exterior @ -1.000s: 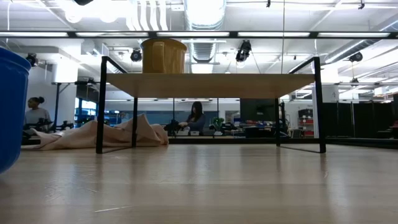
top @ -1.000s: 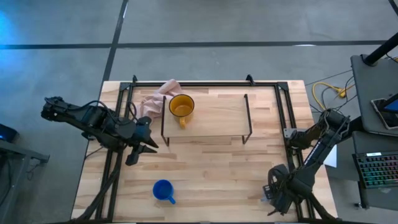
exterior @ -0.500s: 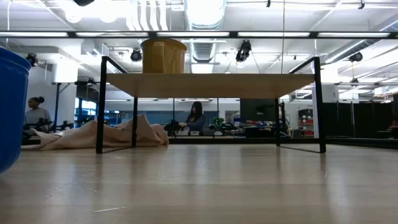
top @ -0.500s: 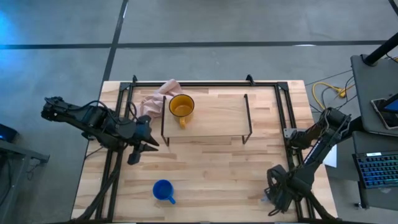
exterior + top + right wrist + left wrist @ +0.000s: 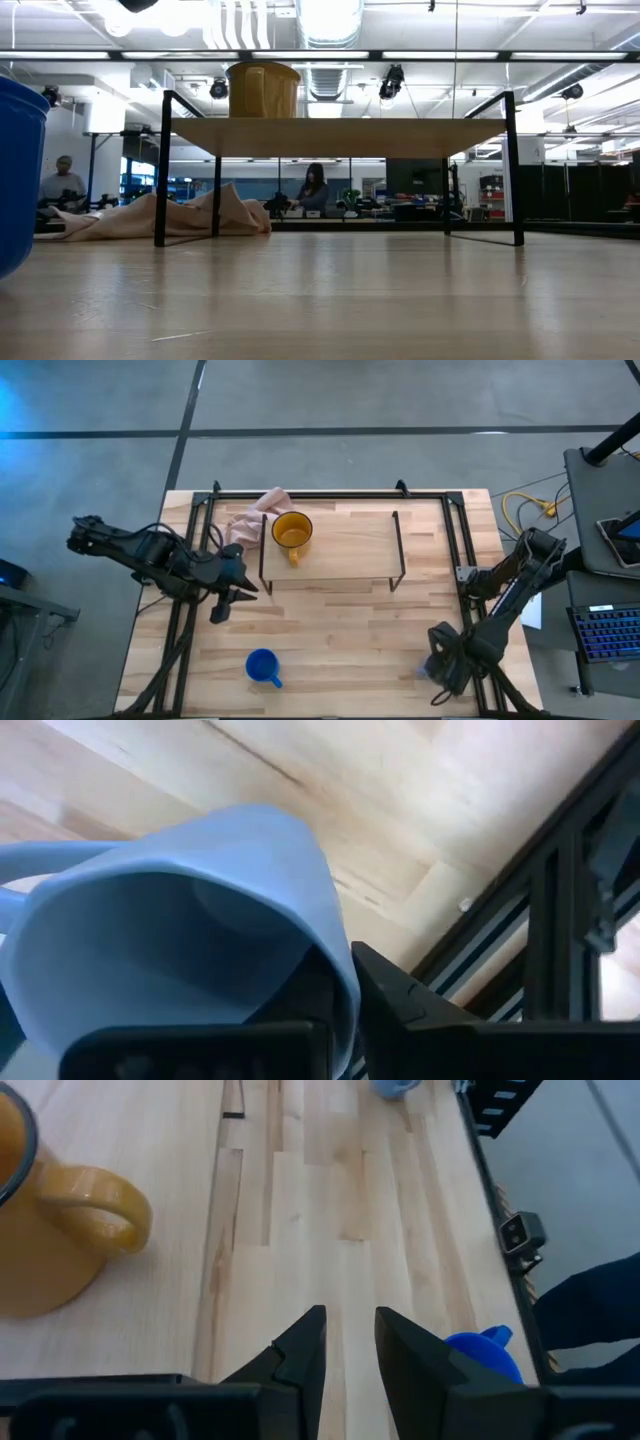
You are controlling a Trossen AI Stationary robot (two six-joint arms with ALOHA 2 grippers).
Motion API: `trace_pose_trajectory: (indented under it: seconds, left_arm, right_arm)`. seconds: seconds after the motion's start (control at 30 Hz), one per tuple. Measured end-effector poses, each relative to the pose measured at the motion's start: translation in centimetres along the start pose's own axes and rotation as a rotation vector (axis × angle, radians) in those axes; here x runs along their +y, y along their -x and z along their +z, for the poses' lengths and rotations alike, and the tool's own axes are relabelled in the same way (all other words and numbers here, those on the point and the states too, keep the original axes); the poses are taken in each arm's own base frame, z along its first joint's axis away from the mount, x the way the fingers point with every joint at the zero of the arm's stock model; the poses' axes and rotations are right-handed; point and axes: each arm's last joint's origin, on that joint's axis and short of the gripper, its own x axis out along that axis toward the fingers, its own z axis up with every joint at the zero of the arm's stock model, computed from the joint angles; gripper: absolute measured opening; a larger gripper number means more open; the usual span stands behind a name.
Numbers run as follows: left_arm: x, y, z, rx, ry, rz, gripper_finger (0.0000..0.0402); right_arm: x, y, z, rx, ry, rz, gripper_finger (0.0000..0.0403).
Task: Stack small to large cups/mugs on shelf
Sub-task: Put the light blue mug on the shelf
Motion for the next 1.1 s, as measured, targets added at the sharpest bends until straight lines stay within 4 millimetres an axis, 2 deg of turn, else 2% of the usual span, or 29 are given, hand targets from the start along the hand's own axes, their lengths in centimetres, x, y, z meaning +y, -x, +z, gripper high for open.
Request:
trace_pose_trajectory:
  seconds: [0.2, 0.53, 0.9, 1.1]
  left_arm:
    - [0.2, -0.5, 0.0, 0.024, 0.057, 0.040, 0.0075]
    - [0.3, -1.1, -0.2, 0.052, 0.124, 0.085, 0.0075]
    - [0.3, -1.8, -0.2, 0.082, 0.124, 0.104, 0.0075]
    - [0.2, -2.4, -0.2, 0.103, 0.132, 0.113, 0.0075]
  right_arm:
    - [0.1, 3.1, 2.7, -0.023, 0.168, -0.006, 0.0015]
    - [1.6, 9.7, 10.3, -0.130, 0.407, 0.050, 0.0014]
    - [2.6, 15.9, 17.1, -0.305, 0.554, 0.059, 0.0013]
    - [3.1, 18.8, 22.7, -0.394, 0.518, 0.072, 0.0013]
